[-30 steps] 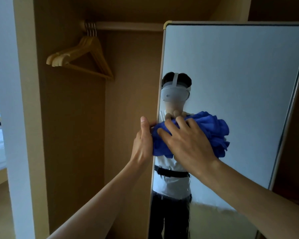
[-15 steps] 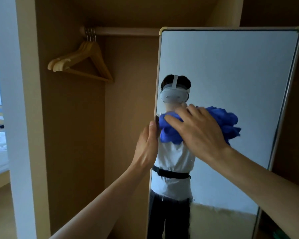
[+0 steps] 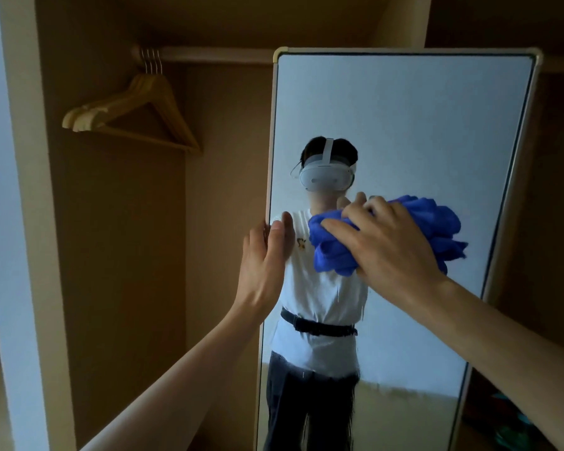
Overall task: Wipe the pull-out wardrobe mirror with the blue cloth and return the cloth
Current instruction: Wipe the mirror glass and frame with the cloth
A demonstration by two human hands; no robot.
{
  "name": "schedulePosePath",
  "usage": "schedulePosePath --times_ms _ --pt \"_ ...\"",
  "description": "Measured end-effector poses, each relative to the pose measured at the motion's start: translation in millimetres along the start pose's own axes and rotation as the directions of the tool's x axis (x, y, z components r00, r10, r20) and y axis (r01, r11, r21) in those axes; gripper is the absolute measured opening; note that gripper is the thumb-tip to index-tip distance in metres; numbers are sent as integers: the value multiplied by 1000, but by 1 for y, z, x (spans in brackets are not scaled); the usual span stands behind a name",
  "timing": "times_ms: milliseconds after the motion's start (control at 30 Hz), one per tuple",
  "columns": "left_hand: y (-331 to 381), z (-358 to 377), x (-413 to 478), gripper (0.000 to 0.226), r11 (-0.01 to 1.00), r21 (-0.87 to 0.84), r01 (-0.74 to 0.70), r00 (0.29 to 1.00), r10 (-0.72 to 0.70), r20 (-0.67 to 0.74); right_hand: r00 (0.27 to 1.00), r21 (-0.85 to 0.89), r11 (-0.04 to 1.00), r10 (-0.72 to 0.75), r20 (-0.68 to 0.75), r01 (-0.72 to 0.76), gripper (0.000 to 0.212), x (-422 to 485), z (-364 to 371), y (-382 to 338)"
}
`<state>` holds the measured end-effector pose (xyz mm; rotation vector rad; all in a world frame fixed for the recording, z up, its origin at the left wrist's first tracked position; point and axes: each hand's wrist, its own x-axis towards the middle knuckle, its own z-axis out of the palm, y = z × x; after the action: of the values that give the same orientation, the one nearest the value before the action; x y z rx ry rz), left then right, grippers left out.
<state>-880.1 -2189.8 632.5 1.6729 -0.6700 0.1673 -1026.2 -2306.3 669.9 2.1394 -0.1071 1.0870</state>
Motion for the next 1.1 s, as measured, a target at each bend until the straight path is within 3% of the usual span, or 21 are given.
schedulePosePath --times_ms 100,300,733,800,1100 --pt "-21 4 -16 51 975 -185 -119 993 113 -46 999 22 1000 -22 49 21 44 -25 11 -13" --pt "-32 13 -38 70 984 -127 -123 992 117 -53 991 54 998 -25 128 18 48 -46 17 -20" --pt "-6 28 -55 118 995 -99 -12 996 4 -85 996 -8 997 74 45 -73 38 3 -21 61" --pt "-6 31 -58 120 996 -91 -10 995 1 -99 997 5 998 67 47 -67 46 1 -23 65" --pt "-16 38 -66 118 999 -48 -7 991 1 -135 999 46 999 -30 15 29 33 -58 5 48"
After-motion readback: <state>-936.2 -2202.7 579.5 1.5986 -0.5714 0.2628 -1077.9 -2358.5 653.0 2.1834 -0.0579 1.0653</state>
